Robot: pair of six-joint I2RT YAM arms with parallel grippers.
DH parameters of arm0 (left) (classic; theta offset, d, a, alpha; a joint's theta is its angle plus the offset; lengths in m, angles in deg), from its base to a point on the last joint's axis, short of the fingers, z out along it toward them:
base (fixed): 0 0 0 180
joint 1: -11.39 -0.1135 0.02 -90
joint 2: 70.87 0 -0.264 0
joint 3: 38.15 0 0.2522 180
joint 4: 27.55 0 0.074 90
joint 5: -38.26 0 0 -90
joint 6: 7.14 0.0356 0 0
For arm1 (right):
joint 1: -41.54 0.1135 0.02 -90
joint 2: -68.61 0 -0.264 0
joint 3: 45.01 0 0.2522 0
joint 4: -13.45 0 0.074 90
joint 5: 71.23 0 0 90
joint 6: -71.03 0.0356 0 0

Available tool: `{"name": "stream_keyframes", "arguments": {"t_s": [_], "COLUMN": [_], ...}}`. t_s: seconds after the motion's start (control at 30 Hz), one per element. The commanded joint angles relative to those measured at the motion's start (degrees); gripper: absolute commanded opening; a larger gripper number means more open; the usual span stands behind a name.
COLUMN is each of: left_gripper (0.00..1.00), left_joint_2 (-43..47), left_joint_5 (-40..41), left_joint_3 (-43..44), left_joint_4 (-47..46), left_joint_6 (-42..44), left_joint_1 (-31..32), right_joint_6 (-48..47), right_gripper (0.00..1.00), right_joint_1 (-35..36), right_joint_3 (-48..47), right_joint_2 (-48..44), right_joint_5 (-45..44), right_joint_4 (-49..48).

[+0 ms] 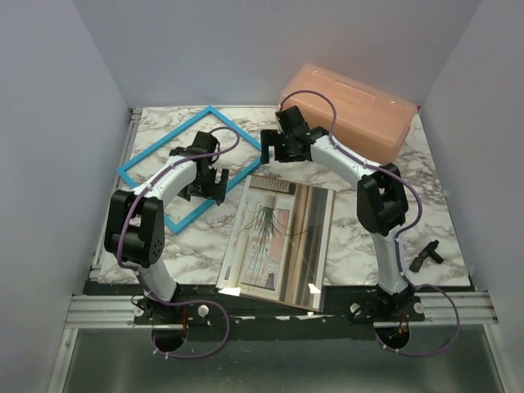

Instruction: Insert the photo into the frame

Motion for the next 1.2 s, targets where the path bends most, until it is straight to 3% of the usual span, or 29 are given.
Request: {"name": "stream_keyframes", "arguments": {"t_s": [0.0, 0.13, 0.3, 0.77, 1.17], "left_gripper": [0.98, 0.98, 0.98, 0.98, 0.98], "left_joint_2": [-1.2, -1.6, -2.0, -2.5, -2.9], "left_joint_5": [2.9, 3.5, 3.9, 4.2, 4.9], "left_joint_3": [1.6, 1.9, 1.8, 2.0, 1.9], "left_joint_4": [1.0, 1.3, 1.5, 1.9, 2.1], "left_joint_6": [0.7, 0.7, 0.9, 1.1, 1.3], "left_joint_1": [-0.1, -0.1, 0.0, -0.1, -0.1], "right_joint_6": [-1.5, 0.0, 1.6, 1.2, -0.2], "right_gripper": [1.00, 1.00, 1.00, 1.00, 1.00], "right_joint_1": [0.5, 0.3, -1.5, -8.8, -14.1], "right_joint_3": [-0.9, 6.3, 8.3, 4.5, -4.1], "right_joint_2": [1.4, -2.5, -3.0, 0.0, 4.6], "right_joint_5": [-6.6, -13.2, -17.7, -17.3, -18.5], "right_joint_4": [9.7, 6.5, 6.9, 7.0, 9.3]}}
